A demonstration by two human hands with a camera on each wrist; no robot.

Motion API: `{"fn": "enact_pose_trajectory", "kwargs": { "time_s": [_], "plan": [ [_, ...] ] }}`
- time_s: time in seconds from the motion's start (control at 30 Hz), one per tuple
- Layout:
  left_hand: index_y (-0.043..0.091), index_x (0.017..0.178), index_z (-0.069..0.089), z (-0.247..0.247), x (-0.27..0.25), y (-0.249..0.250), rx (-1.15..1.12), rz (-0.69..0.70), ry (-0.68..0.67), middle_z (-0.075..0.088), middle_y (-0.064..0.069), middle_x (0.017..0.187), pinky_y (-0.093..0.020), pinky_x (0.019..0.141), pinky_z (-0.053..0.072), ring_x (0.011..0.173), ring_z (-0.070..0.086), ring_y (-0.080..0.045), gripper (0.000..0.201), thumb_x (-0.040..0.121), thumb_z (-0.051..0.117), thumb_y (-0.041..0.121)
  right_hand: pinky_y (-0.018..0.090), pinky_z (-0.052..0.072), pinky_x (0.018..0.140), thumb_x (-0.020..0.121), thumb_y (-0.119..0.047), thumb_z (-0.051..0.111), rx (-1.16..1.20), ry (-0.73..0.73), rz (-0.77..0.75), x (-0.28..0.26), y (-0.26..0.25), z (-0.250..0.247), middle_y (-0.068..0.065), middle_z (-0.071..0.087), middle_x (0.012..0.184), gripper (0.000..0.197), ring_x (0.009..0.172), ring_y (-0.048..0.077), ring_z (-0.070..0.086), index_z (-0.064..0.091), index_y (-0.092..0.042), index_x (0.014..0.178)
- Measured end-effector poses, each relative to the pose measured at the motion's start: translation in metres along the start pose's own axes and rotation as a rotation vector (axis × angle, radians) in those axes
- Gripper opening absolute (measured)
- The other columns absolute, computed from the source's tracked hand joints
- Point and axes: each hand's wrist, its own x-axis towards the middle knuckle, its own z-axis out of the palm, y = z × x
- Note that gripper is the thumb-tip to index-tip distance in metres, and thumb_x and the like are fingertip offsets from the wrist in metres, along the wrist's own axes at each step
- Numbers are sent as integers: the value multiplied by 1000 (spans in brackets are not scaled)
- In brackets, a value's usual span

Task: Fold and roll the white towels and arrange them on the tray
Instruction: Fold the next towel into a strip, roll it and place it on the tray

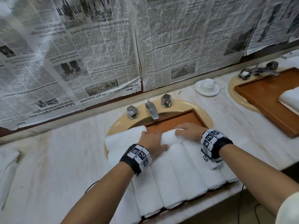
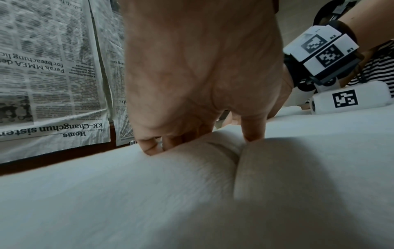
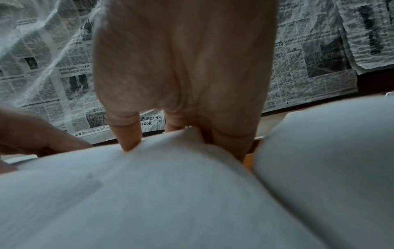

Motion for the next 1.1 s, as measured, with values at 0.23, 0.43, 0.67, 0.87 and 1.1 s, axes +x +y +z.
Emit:
{"fn": "enact_pose_trajectory", "kwargs": {
  "time_s": [0.23, 0.43, 0.67, 0.87, 1.1],
  "plan": [
    [20, 148, 36, 2, -15, -3, -153, 20, 85, 45, -7, 148, -45, 112, 21, 134, 42, -29, 65, 96, 46, 58, 31, 33, 96, 100, -38, 45, -59, -46, 25, 1, -3, 1, 3, 48, 130, 40, 114, 18, 45, 51, -26, 138],
    [27, 149, 37, 6, -50, -20, -258, 2, 215, 40, 1, 152, -45, 113, 23, 140, 33, -23, 59, 97, 50, 51, 41, 22, 118, 98, -44, 52, -54, 22, 34, 1, -2, 3, 8, 31, 157, 61, 147, 26, 24, 34, -22, 151],
    [31, 150, 36, 25, -93, -64, -333, -142, 308, 33, 8, 157, -48, 113, 27, 143, 29, -19, 61, 96, 51, 56, 35, 29, 112, 94, -39, 61, 19, 329, -7, -32, 17, -3, 8, 36, 155, 66, 141, 24, 35, 36, -14, 150],
    [33, 149, 34, 60, -135, -92, -470, -412, 363, 22, 3, 161, -54, 112, 30, 145, 26, -28, 69, 90, 54, 64, 44, 35, 110, 88, -63, 55, 30, 341, 208, -83, 71, 15, 8, 35, 154, 78, 136, 29, 40, 32, -21, 150],
    [32, 152, 29, 84, -145, -84, -836, -364, 451, 13, -3, 162, -42, 117, 27, 147, 26, -25, 78, 88, 70, 47, 46, 34, 109, 71, -83, 54, 136, 368, 287, -104, 87, 52, 6, 30, 156, 109, 137, 29, 38, 10, -27, 154]
  ]
}}
